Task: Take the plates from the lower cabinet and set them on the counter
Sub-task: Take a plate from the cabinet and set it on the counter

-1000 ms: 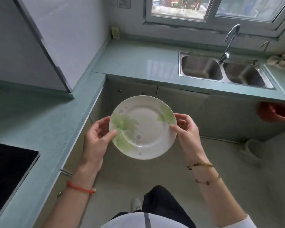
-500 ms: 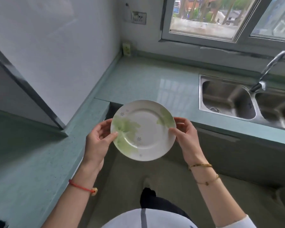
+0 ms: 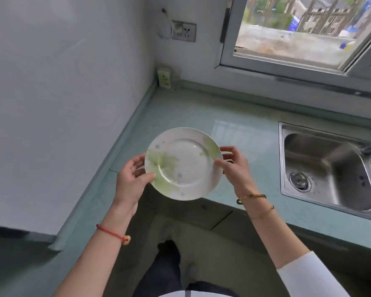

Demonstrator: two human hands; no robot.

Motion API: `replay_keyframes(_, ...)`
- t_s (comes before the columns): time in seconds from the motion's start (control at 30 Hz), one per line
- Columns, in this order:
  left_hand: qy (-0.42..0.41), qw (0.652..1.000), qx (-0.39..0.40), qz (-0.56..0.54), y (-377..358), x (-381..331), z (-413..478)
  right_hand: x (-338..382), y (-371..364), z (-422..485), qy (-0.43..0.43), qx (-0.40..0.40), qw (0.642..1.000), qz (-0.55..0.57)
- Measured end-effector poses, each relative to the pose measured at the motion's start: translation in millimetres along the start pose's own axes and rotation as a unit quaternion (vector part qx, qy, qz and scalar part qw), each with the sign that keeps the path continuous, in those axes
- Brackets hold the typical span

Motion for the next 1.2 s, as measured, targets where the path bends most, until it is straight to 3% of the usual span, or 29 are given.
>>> replay_keyframes(0.53, 0.006, 0.993, 0.057, 0.103, -99.7, -7.7, 316.7, 13.2, -57.0, 282.7, -0.042, -0.107, 0.993, -0.032)
replay_keyframes(0.77, 0.031, 0.991, 0.043, 0.126, -127.6, 18.3, 392.9, 0.1, -75.3, 369.3, -0.076, -0.097, 0.988, -0.09)
replay_keyframes(1.2, 0.043, 0.979, 0.019, 0.197, -154.0, 48.6, 475.6, -23.8, -93.3, 443.2, -0.093, -0.082, 0.985, -0.124)
Point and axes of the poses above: each hand's wrist, its own z-axis towards the middle knuckle, its own y-axis out of the back of the hand, x = y × z, the point moved 4 cm from there along z, towards the middle knuckle
